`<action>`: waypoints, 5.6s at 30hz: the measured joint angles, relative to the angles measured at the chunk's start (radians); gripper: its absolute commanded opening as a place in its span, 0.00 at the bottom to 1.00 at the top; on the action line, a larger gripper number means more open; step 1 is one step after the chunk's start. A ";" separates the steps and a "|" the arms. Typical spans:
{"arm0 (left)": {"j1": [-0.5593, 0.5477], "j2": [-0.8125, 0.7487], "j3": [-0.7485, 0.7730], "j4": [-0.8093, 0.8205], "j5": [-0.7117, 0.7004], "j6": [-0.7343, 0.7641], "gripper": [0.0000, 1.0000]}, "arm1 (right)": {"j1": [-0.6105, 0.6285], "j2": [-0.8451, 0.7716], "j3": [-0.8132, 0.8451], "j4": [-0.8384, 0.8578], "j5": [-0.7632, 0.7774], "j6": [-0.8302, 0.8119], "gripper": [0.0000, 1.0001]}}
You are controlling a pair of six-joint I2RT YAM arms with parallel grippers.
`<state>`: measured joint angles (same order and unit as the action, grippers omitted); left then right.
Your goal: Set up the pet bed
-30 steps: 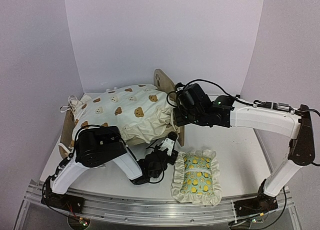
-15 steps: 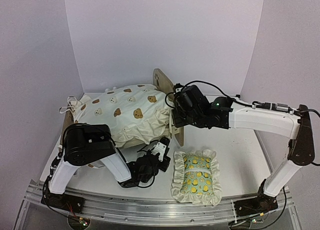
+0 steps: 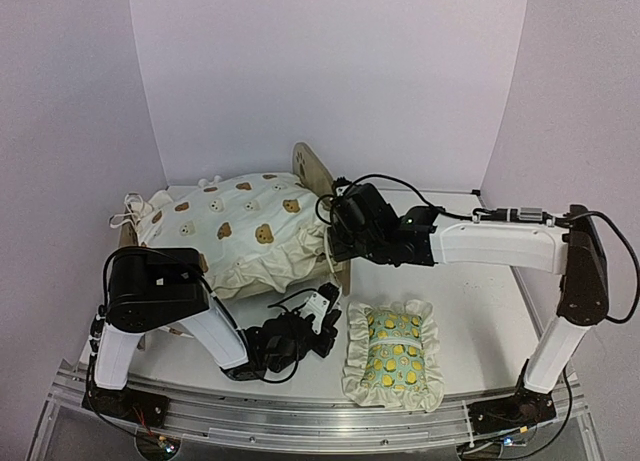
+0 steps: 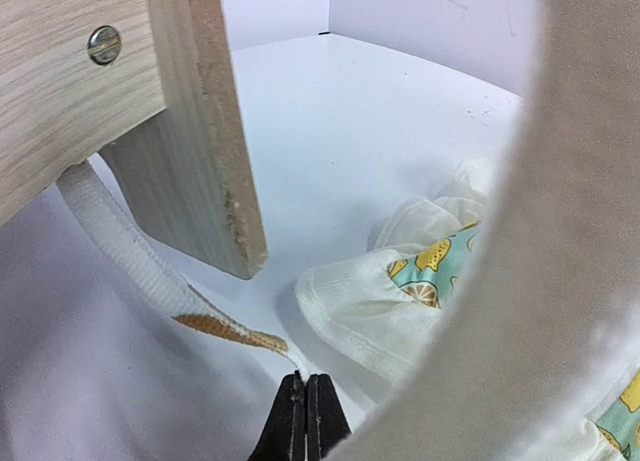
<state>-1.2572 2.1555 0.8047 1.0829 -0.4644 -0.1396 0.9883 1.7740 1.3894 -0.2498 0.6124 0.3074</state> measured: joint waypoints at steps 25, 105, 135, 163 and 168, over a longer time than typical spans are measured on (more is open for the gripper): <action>0.067 0.000 -0.001 -0.047 0.158 -0.067 0.00 | -0.054 0.016 -0.207 0.312 -0.061 -0.120 0.41; 0.106 -0.502 -0.190 -0.380 0.735 -0.131 0.00 | -0.113 -0.092 -0.593 0.506 -0.849 0.427 0.48; 0.095 -0.430 -0.202 -0.347 0.741 -0.155 0.00 | -0.074 -0.098 -0.617 0.507 -0.839 0.486 0.41; 0.089 -0.392 -0.182 -0.338 0.742 -0.157 0.00 | -0.055 -0.035 -0.614 0.661 -0.936 0.564 0.00; 0.089 -0.392 -0.180 -0.345 0.740 -0.157 0.34 | -0.055 -0.035 -0.620 0.661 -0.932 0.562 0.00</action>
<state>-1.1686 1.7635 0.6248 0.7378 0.2757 -0.2965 0.9333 1.7390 0.7694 0.4116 -0.3199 0.8693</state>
